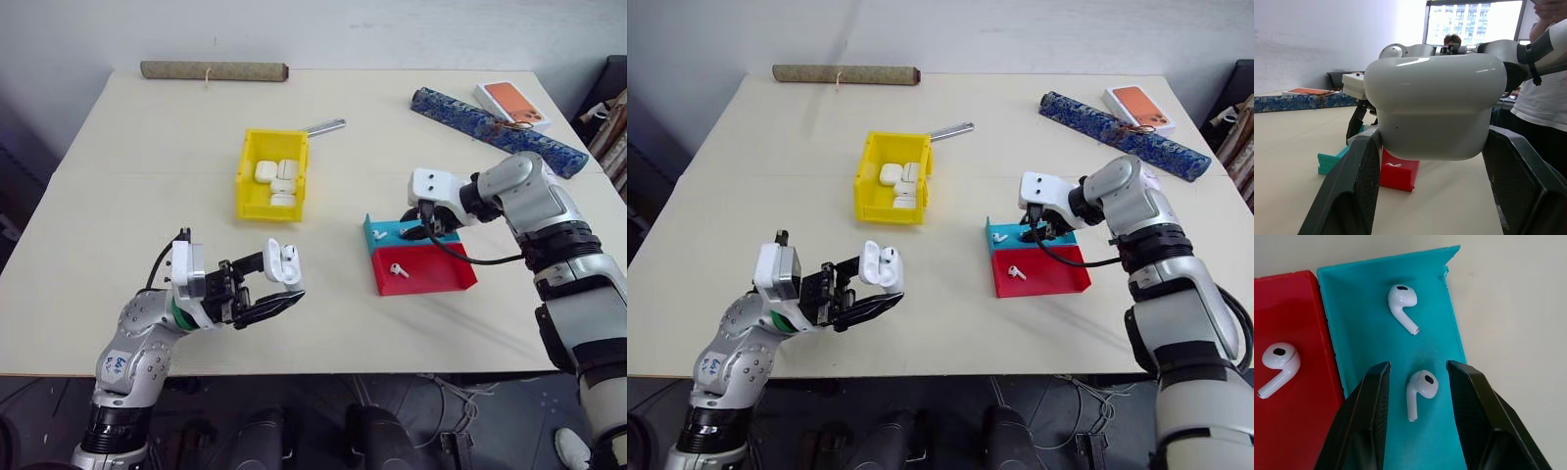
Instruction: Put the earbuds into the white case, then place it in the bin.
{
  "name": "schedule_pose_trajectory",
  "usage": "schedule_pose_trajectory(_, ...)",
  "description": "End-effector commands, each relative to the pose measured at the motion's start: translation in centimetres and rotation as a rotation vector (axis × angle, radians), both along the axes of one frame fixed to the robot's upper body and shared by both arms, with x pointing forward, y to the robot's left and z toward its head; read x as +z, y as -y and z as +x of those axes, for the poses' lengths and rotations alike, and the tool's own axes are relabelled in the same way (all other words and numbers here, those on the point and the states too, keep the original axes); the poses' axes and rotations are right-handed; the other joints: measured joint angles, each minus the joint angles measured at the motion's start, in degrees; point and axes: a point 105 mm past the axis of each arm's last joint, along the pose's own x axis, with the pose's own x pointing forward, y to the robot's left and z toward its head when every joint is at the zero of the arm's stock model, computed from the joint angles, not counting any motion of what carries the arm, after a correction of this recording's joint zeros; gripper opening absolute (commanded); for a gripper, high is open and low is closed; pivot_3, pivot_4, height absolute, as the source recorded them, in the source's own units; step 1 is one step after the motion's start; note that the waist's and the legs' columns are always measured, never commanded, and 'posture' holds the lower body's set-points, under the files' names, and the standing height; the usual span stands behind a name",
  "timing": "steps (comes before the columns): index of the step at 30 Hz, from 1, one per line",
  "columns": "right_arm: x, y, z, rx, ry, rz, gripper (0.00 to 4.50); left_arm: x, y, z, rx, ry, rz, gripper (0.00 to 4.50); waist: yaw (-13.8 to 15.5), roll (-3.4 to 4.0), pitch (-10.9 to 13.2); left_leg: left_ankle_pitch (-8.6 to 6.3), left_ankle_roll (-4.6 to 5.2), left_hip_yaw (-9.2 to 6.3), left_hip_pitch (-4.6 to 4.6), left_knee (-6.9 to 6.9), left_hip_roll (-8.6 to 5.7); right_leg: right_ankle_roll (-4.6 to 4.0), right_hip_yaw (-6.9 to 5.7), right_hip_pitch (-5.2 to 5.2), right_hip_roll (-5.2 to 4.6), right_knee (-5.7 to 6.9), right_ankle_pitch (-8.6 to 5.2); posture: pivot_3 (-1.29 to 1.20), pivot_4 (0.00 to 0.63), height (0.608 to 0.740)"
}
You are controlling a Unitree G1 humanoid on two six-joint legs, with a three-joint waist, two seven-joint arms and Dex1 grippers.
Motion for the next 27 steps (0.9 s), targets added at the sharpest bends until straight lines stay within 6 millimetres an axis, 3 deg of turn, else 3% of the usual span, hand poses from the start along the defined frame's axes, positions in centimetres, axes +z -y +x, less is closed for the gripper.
schedule_pose_trajectory(1,0.8,0.4,0.5,-0.002,0.024,-0.035,1.82,0.8,0.4,-0.7,-0.004,0.047,-0.004,2.72,-0.14,0.0,0.0,0.0,-0.01,0.0,0.0,0.01,0.0,0.0,0.0,0.0,0.0,0.01,0.0,0.0,0.15,0.74)
schedule_pose_trajectory(27,-1.0,-0.4,1.0,-0.022,-0.017,-0.055,1.82,1.1,0.4,-0.7,-0.004,0.045,0.001,2.72,-0.96,0.0,0.0,0.05,-0.07,-0.04,0.06,0.02,0.01,0.0,0.02,0.04,0.02,0.1,0.0,0.0,0.15,0.74)
